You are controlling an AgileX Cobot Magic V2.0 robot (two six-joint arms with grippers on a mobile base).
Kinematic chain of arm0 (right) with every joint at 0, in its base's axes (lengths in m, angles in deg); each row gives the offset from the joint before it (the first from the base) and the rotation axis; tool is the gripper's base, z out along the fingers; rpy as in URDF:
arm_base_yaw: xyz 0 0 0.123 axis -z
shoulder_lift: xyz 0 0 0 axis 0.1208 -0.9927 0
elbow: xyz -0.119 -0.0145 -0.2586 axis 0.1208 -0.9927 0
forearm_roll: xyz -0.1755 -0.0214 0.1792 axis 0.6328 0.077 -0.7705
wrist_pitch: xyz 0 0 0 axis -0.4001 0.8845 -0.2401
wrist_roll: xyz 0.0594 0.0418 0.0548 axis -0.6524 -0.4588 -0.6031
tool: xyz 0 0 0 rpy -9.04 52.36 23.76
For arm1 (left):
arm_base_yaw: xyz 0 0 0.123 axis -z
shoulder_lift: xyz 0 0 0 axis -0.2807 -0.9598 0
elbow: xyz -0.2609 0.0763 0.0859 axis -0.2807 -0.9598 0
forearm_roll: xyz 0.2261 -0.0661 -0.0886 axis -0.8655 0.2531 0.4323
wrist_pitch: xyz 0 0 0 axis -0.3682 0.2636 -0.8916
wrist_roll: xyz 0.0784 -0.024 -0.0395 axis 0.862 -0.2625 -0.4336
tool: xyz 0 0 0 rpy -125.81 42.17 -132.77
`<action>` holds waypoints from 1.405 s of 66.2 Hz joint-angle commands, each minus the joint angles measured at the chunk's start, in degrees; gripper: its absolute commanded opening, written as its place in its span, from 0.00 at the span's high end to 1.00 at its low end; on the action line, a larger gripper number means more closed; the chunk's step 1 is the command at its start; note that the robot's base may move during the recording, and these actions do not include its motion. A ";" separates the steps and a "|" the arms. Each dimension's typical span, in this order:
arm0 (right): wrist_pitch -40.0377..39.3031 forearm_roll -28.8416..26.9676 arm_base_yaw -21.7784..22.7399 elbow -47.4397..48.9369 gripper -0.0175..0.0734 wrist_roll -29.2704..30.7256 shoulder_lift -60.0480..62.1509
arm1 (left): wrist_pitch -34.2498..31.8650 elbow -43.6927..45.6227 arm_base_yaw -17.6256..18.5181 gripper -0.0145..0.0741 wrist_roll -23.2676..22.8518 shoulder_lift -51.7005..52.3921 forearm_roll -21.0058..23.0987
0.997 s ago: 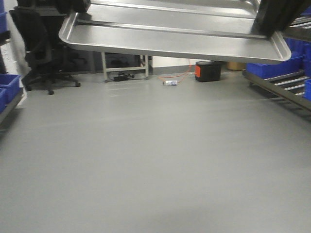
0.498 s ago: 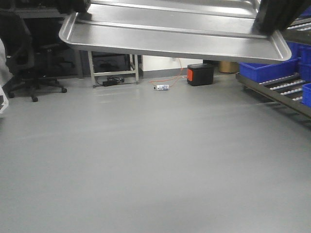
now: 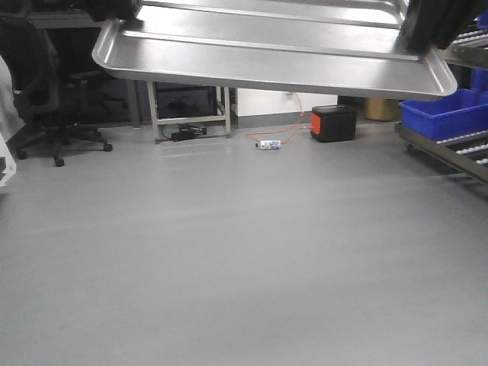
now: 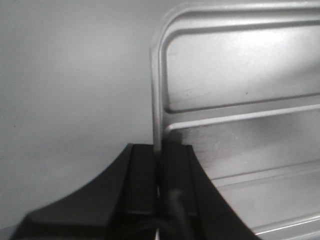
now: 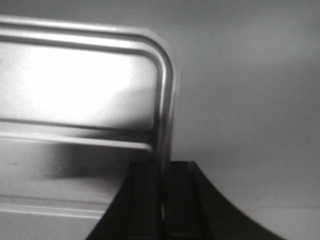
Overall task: Grab silver tray and place in blue box
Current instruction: 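Hold the silver tray in both grippers while the base turns away, then carry the raised silver tray with both grippers toward the blue bin shelf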
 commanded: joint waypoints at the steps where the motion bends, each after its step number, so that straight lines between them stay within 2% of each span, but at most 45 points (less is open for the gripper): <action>1: -1.69 3.50 0.15 1.97 0.74 0.73 1.99 | 0.32 1.59 0.14 0.95 0.44 2.34 -2.71; 93: -1.71 3.50 0.15 1.97 0.74 0.73 1.93 | 0.19 1.59 -0.01 0.95 0.44 2.34 -2.22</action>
